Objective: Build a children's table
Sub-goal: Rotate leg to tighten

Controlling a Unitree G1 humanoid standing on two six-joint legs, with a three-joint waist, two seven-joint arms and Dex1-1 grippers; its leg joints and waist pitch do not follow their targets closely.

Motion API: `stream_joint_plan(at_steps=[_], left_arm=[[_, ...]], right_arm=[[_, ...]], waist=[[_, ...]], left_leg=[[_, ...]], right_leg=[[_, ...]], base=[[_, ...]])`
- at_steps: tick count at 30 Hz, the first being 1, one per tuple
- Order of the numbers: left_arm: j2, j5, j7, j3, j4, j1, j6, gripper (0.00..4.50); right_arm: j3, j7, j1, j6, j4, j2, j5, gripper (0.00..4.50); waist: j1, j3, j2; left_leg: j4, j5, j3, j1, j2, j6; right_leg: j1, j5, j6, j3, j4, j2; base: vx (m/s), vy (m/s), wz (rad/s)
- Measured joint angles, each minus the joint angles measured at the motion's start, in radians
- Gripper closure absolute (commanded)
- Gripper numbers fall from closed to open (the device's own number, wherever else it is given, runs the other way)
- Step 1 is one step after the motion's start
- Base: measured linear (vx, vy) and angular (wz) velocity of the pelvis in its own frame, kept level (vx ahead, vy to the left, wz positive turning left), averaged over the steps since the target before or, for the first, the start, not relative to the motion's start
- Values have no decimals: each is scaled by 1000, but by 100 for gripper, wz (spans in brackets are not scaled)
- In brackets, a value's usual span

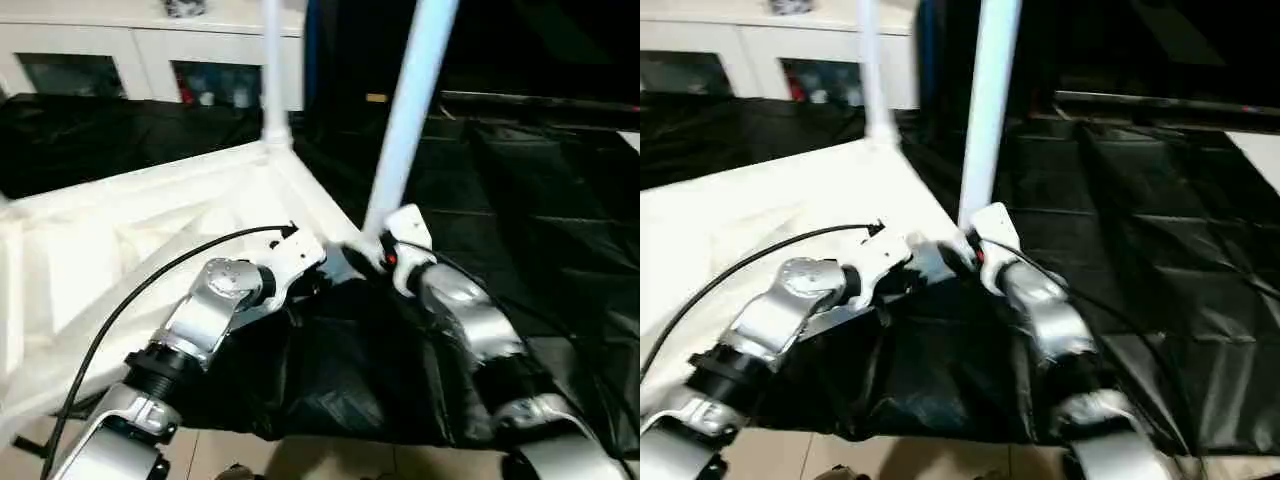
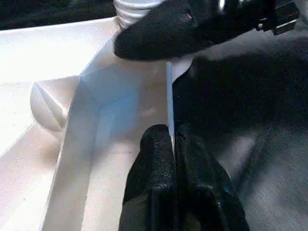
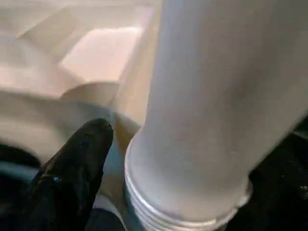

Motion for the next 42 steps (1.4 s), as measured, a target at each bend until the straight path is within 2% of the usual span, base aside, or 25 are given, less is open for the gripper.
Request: stream_joint_plan(at_steps=[5, 8, 12, 14, 15, 17, 19, 22, 25, 27, 42], left_arm=[[56, -27, -116, -5, -21, 17, -36, 450], [88, -53, -181, -6, -31, 31, -59, 450], [114, -77, -239, -5, -36, 36, -65, 450], [132, -88, -278, -5, -41, 40, -66, 450], [139, -94, -296, -5, -41, 42, -66, 450], [153, -106, -331, -5, -42, 44, -67, 450], [159, -111, -348, -5, -42, 46, -68, 450], [167, -116, -364, -5, -42, 50, -70, 450], [169, -118, -368, -5, -42, 50, -70, 450], [170, -118, -369, -5, -42, 50, -70, 450], [173, -118, -371, -2, -43, 54, -70, 450]], right_arm=[[37, 215, 58, -1, -103, -120, 28, 53], [39, 325, 75, 0, -142, -180, 53, 53], [50, 433, 95, 5, -202, -217, 93, 53], [73, 492, 107, 25, -234, -252, 104, 53], [81, 516, 110, 35, -245, -267, 108, 79], [91, 551, 118, 45, -269, -290, 109, 86], [94, 561, 124, 52, -281, -296, 109, 91], [98, 562, 136, 54, -294, -294, 108, 127], [97, 557, 135, 54, -294, -288, 103, 134], [97, 557, 135, 55, -294, -288, 103, 163], [100, 551, 136, 47, -294, -269, 90, 174]], waist=[[12, 1, 1], [17, 1, 1], [20, 1, 1], [21, 1, 1], [21, 1, 0], [21, 1, 0], [21, 1, 0], [21, 1, 0], [21, 1, -1], [21, 1, -1], [18, 1, -1]], left_leg=[[0, 0, 0, 0, 0, 0], [-1, 0, 0, 0, 1, 0], [0, 0, 0, 0, 1, 0], [0, 0, 0, 0, 1, 1], [0, 0, 0, 0, 1, 1], [0, 1, 0, -1, 1, 2], [0, 1, 0, -1, 1, 2], [0, 1, 0, -1, 1, 2], [0, 1, 0, -1, 1, 2], [0, 1, 0, -1, 1, 2], [0, 1, 0, 0, 1, 2]], right_leg=[[0, 0, 0, 0, -2, 0], [0, 0, 0, -1, -2, 0], [0, 0, 0, -1, -1, 0], [0, 0, 0, -1, -2, 0], [0, 0, 0, -1, -2, 0], [0, 0, 0, -1, -2, 0], [0, 0, 0, -1, -2, 0], [1, 0, 1, -1, -3, 0], [1, 0, 1, -1, -3, 0], [1, 0, 1, -1, -3, 0], [1, -1, 1, -1, -2, 0]], base=[[0, 0, 0], [0, 0, 0], [0, 0, 0], [0, 0, 0], [0, 0, 0], [0, 0, 0], [0, 0, 0], [0, 0, 0], [0, 0, 0], [0, 0, 0], [0, 0, 0]])
